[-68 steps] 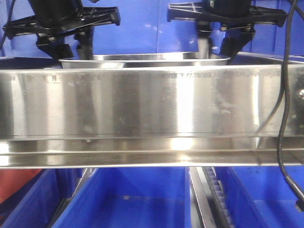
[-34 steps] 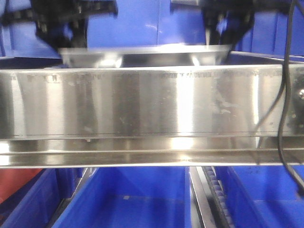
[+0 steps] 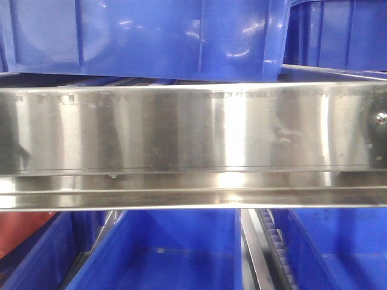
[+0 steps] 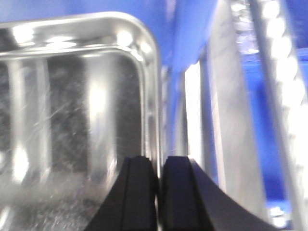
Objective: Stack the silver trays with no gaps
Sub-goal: 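Close both grippers on the tray rims and lift the tray, then hold the silver tray raised with both grippers above the shelf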
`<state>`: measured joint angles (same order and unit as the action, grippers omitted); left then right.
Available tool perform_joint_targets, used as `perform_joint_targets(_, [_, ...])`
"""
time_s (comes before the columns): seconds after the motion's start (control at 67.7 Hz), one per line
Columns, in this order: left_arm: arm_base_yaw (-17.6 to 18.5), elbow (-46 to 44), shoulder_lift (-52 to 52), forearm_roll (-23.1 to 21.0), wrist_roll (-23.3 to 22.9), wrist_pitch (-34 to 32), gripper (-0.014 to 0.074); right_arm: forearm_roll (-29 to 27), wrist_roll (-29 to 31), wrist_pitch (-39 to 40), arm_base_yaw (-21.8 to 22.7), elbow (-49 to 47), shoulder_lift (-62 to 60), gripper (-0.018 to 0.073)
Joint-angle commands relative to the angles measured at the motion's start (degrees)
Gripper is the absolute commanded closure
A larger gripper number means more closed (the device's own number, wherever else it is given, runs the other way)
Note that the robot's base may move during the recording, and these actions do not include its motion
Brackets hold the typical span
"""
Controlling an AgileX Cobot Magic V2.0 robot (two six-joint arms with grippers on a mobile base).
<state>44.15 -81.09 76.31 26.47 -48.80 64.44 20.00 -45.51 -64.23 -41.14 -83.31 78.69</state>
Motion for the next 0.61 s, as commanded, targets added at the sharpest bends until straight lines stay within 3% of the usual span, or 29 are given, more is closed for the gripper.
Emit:
perform_joint_targets(0.0, [4.0,3.0,-3.5,1.6,-4.2,-1.1,0.0612,2.8,-4.7,3.4,-3.7,3.2,-3.9,0.0565])
perform_joint_targets(0.177, [11.1,8.7,-8.5,6.3,-11.7,1.6,0.0612,9.4,-13.4,0.7,-12.3,9.4,-8.6,0.0565])
perform_joint_targets(0.296, [14.2,9.8,-9.2,8.1,-13.7,2.2,0.0612,12.5,-16.7,-2.3,-16.5,11.2,-9.7,0.0565])
perform_joint_targets(0.591, [15.1,9.6,-9.1,8.6,-13.7,0.5,0.0612,13.1,-17.1,-2.6,-17.4,11.3,-9.7,0.0565])
